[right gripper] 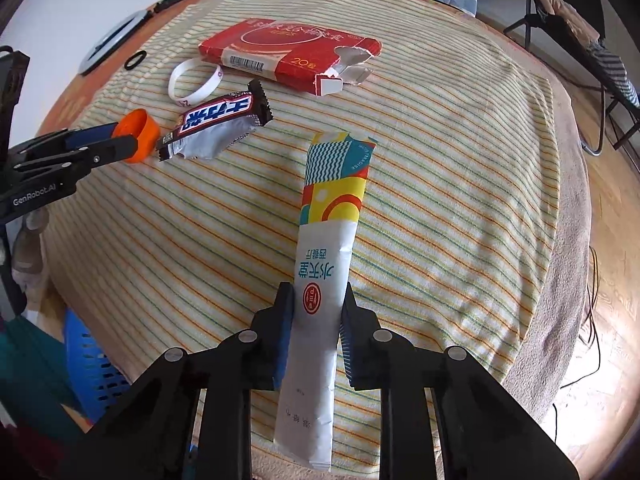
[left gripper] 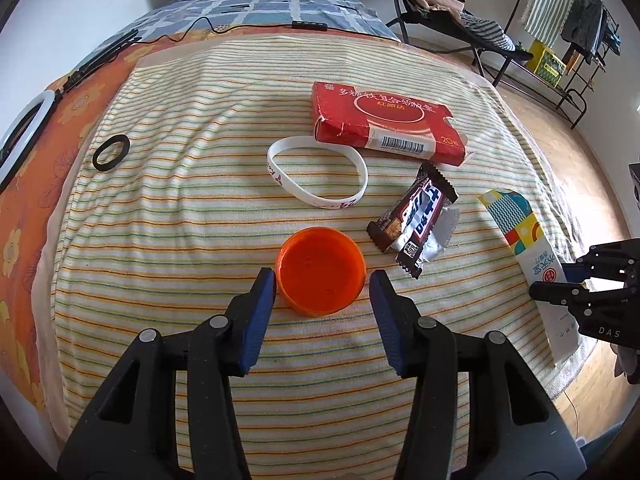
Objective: Collect trash
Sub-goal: 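Close the left tool on the orange cap while the right tool holds the packet, then carry the cap in the left tool and packet in the right tool to the basket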
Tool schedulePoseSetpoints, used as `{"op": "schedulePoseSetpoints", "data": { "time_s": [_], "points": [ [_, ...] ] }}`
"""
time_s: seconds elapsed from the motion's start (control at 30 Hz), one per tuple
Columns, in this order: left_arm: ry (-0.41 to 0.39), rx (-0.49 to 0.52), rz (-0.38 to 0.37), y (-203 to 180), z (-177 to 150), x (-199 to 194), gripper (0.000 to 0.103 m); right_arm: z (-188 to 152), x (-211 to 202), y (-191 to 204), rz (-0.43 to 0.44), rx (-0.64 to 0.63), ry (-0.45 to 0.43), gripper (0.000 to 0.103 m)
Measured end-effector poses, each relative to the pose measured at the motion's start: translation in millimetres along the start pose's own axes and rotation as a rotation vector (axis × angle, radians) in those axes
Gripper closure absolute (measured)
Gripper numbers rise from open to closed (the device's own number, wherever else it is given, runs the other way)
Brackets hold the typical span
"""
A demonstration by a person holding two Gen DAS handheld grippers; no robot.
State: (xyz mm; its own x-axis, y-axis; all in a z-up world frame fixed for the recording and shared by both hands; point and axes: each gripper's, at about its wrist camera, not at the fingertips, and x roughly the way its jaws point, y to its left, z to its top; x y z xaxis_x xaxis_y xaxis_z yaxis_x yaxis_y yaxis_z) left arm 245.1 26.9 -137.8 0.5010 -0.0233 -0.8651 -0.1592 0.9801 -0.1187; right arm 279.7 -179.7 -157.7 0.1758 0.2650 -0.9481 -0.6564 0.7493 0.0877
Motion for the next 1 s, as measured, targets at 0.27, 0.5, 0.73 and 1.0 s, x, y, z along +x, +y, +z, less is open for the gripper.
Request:
{"op": "schedulePoseSetpoints", "data": {
  "time_s": [0.27, 0.5, 0.73, 1.0],
  "points": [
    [0.004, 0.023, 0.028, -1.5, 4.0, 9.1, 0.046, -3.7, -1.6, -1.0, -0.002, 0.033, -0.011, 0.084],
    [0.001, -0.019, 0.009, 6.9, -0.4, 5.0, 0.055, -3.9, -8.0, -0.8, 0.024, 0.063, -0.027, 0.094],
    [-0.030, 0.006, 0.009, 6.0, -14.6, -23.0, 0.055, -7.7, -17.8, 8.1, 0.019, 0.077, -0.056, 0.096],
    [-0.071, 0.014, -0.006, 6.3, -36.1, -66.8, 0.055, -18.4, -49.5, 22.0, 0.073, 0.125, -0.117, 0.096]
  ]
}}
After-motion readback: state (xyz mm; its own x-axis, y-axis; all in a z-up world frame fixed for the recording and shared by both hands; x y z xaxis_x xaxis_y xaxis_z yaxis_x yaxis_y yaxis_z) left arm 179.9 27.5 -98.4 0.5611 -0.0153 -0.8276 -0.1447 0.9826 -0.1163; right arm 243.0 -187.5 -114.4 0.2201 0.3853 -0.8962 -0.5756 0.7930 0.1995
